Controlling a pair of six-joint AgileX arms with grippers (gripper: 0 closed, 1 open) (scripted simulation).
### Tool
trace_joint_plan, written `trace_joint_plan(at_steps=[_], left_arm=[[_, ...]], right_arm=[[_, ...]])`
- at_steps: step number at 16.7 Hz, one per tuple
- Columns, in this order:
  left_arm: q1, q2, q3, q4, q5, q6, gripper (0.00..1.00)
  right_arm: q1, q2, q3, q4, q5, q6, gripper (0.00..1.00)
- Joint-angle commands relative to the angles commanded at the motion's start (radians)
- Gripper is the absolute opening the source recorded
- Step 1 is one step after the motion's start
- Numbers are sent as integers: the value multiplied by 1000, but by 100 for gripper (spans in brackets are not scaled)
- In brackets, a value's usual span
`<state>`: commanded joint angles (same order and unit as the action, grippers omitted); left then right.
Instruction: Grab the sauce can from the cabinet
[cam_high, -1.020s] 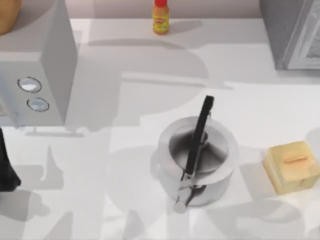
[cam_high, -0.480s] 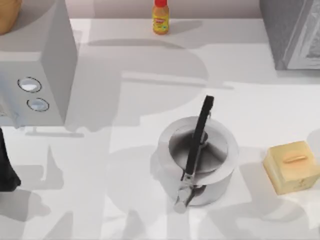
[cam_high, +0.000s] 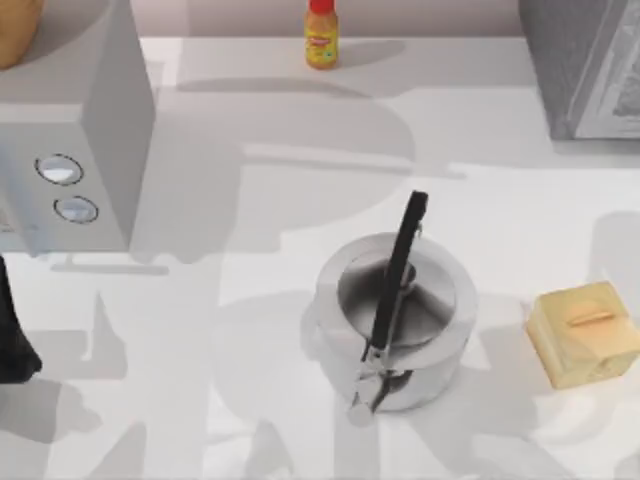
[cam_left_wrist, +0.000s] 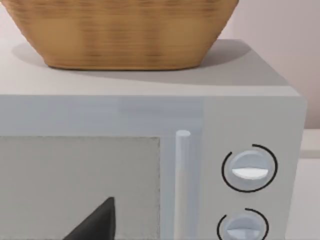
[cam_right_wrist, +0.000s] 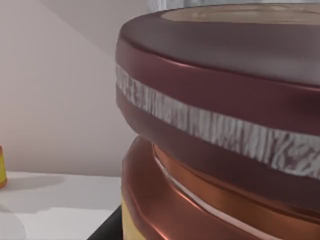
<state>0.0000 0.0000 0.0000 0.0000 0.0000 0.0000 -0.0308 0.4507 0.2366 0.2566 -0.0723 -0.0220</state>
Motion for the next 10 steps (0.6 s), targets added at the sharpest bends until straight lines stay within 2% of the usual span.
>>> trace_joint_plan(at_steps=[5,10], left_arm=[[0,0,0,0,0,0,100],[0,0,0,0,0,0,100]], right_arm=[[15,480,259,318,-77,-7,0],[91,991,495,660,-167,0,0]])
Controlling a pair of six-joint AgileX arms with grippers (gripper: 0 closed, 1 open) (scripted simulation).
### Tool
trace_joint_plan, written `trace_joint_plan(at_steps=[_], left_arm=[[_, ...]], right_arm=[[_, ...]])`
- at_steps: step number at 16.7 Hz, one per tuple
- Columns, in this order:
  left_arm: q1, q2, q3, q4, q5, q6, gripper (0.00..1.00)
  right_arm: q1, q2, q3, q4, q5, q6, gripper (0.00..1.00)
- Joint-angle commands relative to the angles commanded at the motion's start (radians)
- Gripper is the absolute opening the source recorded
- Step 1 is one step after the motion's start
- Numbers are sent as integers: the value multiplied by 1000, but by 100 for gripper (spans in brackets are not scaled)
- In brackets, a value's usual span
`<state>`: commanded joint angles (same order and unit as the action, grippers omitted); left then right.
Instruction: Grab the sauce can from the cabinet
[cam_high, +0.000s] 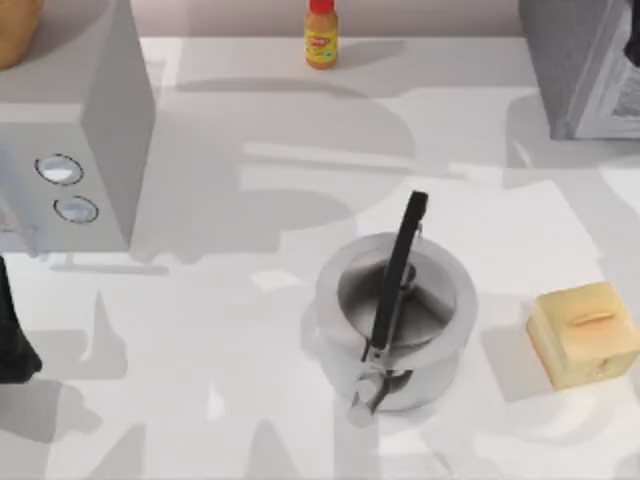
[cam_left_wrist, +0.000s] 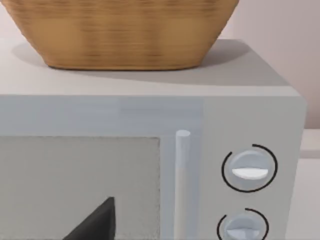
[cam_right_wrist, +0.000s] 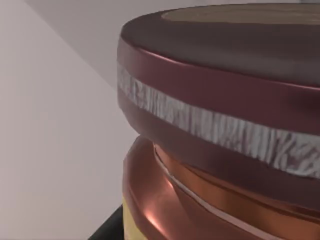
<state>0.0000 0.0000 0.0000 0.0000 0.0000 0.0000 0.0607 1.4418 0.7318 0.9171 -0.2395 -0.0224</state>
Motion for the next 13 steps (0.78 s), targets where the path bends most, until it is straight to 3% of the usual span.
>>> trace_joint_plan(at_steps=[7,13], left_arm=[[0,0,0,0,0,0,100],[0,0,0,0,0,0,100]], right_arm=[[168,608,150,337,-125,20,0],[259,779,153,422,-179,33,0]])
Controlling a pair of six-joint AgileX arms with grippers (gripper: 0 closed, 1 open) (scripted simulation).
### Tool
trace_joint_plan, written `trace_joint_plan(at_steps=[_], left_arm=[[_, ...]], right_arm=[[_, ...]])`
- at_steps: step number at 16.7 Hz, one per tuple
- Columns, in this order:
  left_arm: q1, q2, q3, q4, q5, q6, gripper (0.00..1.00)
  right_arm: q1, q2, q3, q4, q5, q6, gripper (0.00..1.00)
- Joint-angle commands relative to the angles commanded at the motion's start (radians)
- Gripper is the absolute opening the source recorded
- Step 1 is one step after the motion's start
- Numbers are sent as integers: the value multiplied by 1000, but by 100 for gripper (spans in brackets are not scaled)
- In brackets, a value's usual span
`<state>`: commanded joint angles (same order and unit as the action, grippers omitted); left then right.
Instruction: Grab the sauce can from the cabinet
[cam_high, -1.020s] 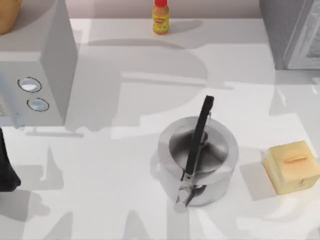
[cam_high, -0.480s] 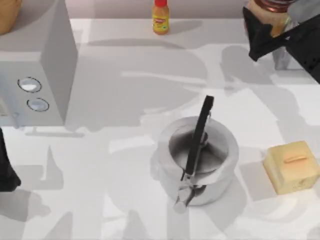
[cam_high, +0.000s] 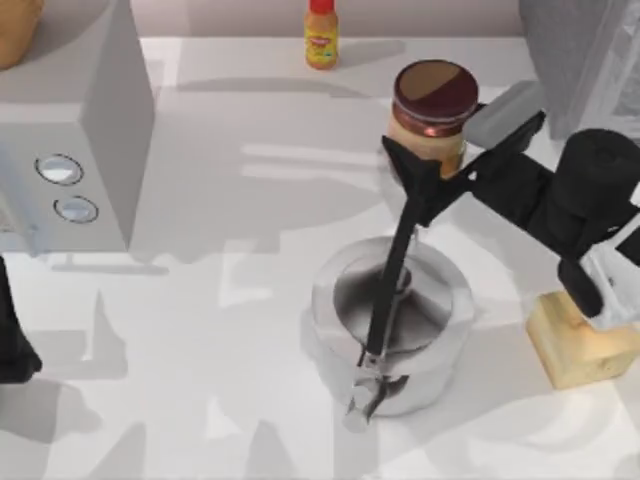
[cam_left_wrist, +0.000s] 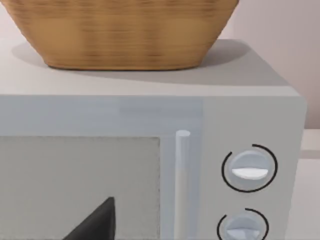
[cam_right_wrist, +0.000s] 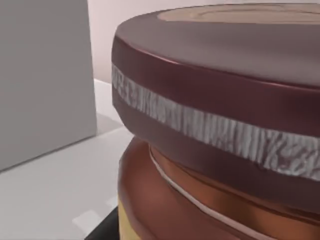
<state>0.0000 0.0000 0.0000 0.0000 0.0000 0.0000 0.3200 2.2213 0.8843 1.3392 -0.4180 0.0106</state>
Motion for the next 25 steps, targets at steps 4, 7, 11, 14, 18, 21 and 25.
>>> trace_joint_plan(at_steps=[4,7,11,14,18,21,25], left_arm=[[0,0,0,0,0,0,100],[0,0,0,0,0,0,100],[0,0,0,0,0,0,100],[0,0,0,0,0,0,100],[0,0,0,0,0,0,100],[0,0,0,0,0,0,100],[0,0,0,0,0,0,100]], right_arm=[[-4,0,-1,-3,1,1,0],[-13,25,36,-16,10,9,0],[13,113,172,-44,38,9,0],[48,174,253,-65,56,-1,0],[59,197,271,-76,61,-2,0],[59,197,271,-76,61,-2,8],[59,197,271,-76,61,-2,38]])
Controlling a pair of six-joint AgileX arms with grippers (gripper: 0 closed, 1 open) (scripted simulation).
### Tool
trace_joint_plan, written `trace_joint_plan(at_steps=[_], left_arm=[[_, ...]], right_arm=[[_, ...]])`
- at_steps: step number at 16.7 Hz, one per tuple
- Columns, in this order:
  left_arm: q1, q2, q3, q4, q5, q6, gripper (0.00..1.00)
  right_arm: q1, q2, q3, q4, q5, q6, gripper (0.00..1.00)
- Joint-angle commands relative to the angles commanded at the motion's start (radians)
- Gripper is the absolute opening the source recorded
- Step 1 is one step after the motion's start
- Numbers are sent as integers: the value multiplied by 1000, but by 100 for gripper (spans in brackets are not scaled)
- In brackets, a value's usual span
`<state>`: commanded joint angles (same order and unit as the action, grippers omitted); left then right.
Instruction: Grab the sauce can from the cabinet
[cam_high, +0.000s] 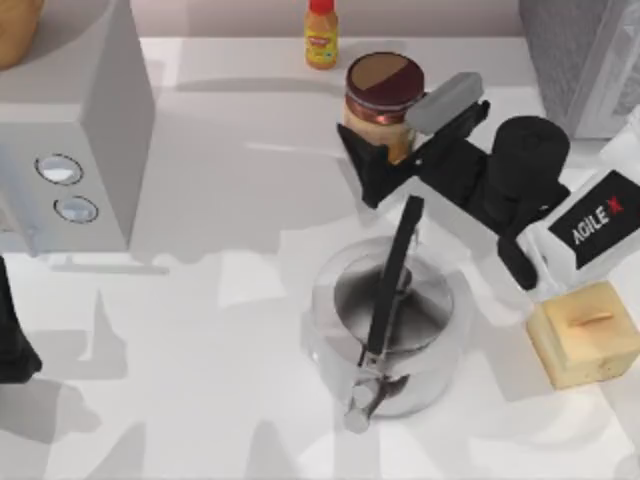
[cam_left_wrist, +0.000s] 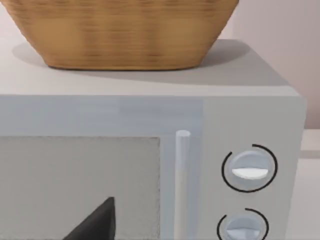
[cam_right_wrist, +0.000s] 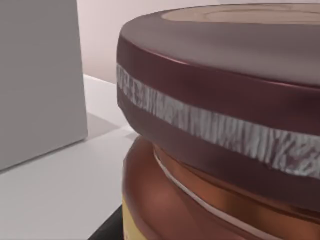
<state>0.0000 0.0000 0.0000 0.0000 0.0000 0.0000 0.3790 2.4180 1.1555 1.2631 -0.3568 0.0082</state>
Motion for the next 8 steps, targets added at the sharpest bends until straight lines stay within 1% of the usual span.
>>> trace_joint_plan(at_steps=[8], left_arm=[[0,0,0,0,0,0,100]], right_arm=[[0,0,0,0,0,0,98]])
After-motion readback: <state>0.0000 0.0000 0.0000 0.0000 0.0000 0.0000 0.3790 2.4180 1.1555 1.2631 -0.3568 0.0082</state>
